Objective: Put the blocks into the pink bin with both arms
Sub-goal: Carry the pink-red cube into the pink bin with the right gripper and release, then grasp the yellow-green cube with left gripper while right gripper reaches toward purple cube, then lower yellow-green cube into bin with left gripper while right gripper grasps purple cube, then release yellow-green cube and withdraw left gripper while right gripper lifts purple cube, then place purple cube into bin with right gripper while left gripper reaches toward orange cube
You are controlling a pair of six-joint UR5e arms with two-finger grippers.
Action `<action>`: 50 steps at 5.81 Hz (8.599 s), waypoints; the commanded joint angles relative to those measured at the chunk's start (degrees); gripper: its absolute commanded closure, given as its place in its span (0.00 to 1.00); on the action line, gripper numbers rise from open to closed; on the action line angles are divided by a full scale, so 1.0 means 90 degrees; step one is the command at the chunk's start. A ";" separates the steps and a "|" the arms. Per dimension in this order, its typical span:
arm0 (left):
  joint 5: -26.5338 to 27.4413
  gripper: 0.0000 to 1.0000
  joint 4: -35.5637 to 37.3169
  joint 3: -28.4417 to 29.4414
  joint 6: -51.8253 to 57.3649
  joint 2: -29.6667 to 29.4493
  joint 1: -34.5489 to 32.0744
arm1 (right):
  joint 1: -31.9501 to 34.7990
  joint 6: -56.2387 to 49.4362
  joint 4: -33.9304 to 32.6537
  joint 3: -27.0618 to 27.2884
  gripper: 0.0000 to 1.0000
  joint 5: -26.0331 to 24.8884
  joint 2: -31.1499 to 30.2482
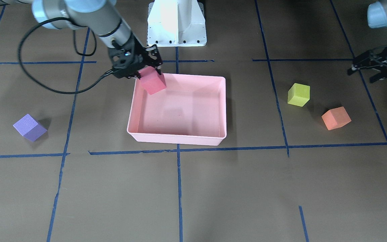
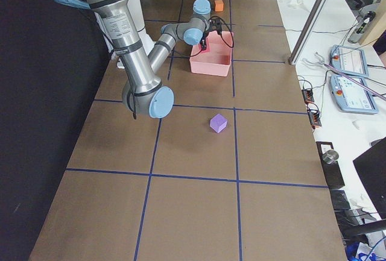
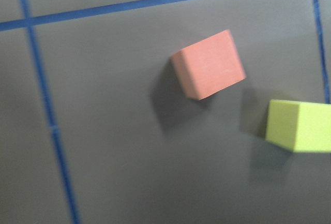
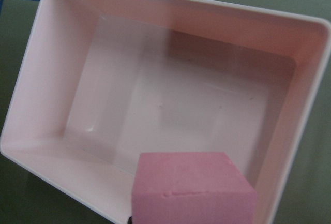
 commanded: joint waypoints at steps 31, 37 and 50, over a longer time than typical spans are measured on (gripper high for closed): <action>0.4021 0.00 0.0581 0.0883 -0.6083 -0.4702 0.4055 | 0.2566 -0.7956 0.0821 -0.1474 0.00 0.0619 -0.2788; 0.3760 0.00 0.0533 -0.0667 -0.5909 -0.3537 0.3150 | 0.2458 -0.7820 0.0802 -0.1023 0.96 0.0724 -0.2807; 0.0857 0.00 0.0503 0.0929 -0.0331 -0.1450 0.0119 | -0.0911 0.0794 -0.1952 -0.0391 0.47 -0.1472 0.0542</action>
